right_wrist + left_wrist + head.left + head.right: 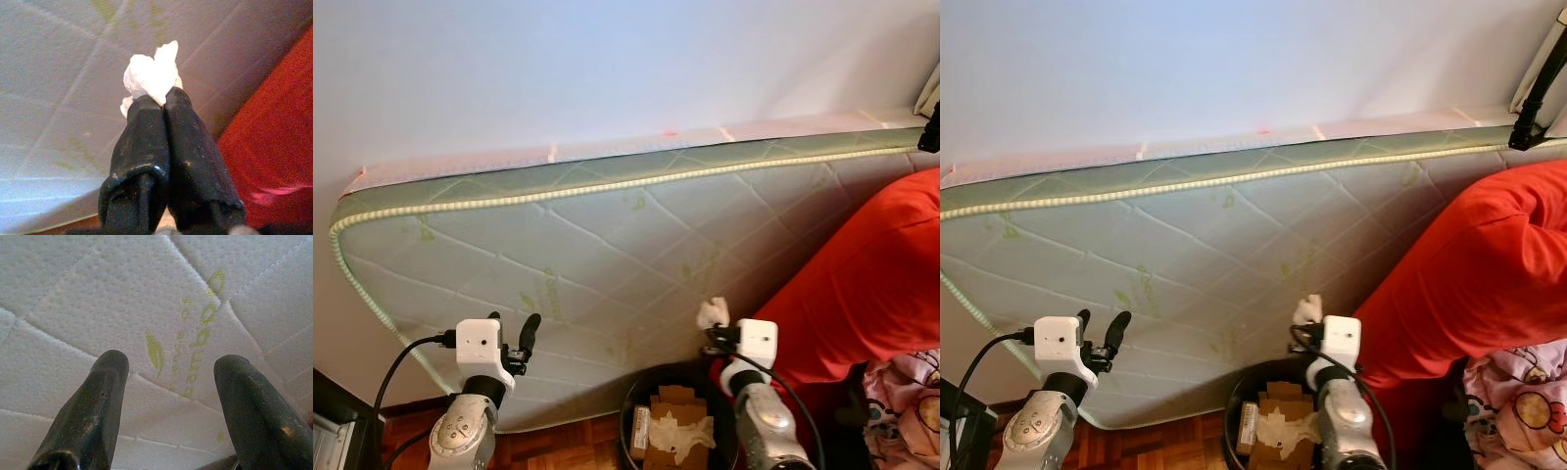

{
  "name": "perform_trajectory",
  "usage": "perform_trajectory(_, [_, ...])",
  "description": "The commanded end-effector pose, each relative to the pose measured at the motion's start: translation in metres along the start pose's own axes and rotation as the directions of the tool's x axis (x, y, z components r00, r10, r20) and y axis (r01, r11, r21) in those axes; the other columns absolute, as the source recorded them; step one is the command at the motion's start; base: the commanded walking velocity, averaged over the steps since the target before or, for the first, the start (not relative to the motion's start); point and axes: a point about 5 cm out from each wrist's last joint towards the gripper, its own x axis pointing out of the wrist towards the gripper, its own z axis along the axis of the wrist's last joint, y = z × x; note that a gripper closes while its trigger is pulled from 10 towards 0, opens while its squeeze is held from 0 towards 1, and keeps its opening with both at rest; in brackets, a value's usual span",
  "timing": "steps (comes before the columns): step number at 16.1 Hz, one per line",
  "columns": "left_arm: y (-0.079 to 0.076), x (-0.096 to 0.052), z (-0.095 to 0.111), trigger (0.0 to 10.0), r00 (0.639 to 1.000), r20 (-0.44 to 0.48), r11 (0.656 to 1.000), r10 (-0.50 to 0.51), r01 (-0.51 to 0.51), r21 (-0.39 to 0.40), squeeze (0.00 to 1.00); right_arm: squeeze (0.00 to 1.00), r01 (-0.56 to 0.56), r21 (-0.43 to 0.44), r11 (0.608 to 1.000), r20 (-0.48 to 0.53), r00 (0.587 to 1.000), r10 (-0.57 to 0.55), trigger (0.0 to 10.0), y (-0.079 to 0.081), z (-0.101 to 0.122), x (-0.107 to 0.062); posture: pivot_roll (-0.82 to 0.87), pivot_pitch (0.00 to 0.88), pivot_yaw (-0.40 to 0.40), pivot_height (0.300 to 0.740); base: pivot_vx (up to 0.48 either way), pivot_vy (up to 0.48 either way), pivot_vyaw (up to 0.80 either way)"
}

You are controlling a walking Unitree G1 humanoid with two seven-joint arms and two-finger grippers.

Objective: Clean up the room

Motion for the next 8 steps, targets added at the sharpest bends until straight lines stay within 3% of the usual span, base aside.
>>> perform_trajectory(1, [0.0007, -0.0009, 0.0045, 10.0, 1.0, 0.015, 1.0, 0.001, -0.001, 0.004, 0.0, 0.0, -0.015, -0.016, 1.0, -0.022, 1.0, 0.015, 10.0, 0.0027, -0.0016, 0.0011, 0.14, 0.089, -0.05, 0.685, 0.0, 0.0, 0.0])
perform_trajectory(8, [-0.002, 0.0006, 0.0043, 10.0, 1.0, 0.006, 1.0, -0.006, 0.006, -0.001, 0.0, 0.0, -0.003, -0.019, 1.0, -0.022, 1.0, 0.002, 10.0, 0.0003, -0.0017, 0.001, 0.14, 0.094, -0.042, 0.68, 0.0, 0.0, 0.0])
